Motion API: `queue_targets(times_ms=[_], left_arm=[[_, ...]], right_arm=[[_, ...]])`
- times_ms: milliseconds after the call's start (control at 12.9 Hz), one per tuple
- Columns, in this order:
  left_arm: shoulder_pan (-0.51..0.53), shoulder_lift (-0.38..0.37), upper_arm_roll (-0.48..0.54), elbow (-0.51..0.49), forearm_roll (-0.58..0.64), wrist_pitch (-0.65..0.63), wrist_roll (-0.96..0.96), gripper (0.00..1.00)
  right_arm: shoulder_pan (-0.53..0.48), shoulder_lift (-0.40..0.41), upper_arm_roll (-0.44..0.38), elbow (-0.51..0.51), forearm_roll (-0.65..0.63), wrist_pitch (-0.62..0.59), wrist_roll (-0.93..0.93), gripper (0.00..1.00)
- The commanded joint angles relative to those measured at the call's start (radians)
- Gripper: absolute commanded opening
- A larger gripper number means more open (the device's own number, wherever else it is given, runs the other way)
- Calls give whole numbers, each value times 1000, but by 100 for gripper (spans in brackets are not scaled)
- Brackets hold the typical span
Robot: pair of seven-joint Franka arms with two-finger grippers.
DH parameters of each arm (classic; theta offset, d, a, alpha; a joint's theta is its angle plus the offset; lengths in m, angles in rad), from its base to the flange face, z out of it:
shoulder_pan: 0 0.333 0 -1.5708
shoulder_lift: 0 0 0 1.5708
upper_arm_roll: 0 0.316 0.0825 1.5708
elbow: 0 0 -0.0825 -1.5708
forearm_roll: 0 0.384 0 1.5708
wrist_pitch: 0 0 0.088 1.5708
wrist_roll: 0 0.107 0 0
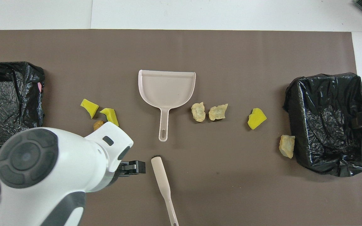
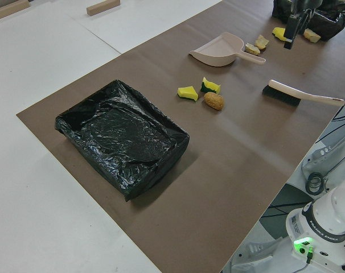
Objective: Sweep and dump trash in bin
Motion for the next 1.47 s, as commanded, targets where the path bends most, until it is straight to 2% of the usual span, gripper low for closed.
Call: queue_targets(times_ms=[0, 232, 387, 464, 541, 773, 1083, 1160, 1315, 1392], left_arm=[[-132, -31, 20, -146, -16, 150, -142, 100], [-264, 6, 19, -282, -16, 262, -287, 100], [-344, 43, 19, -383, -16, 442, -413, 100], [-371, 58, 19, -404, -16, 496, -453, 100], [-414, 85, 19, -407, -16, 514, -459, 100], [-475, 95, 19, -425, -22, 520, -476, 100], [-493, 93, 19, -440, -22, 532, -506, 100], [-493, 95, 19, -445, -22, 531, -506, 96], [-488, 109, 19, -444, -22, 529, -498, 26], [-479, 116, 20, -433, -22, 526, -495, 0]], right_arm=[[-6, -16, 2, -19, 17, 1, 14, 100], [-6, -16, 2, -19, 17, 1, 14, 100], [-6, -16, 2, -19, 17, 1, 14, 100], [-6, -16, 2, -19, 17, 1, 14, 100], [-6, -16, 2, -19, 17, 1, 14, 100], [-6, -16, 2, -17, 17, 1, 14, 100], [-6, -16, 2, -19, 17, 1, 14, 100], [-6, -16, 2, -19, 17, 1, 14, 100], [-6, -16, 2, -17, 17, 1, 14, 100], [-6, -16, 2, -18, 16, 1, 14, 100]])
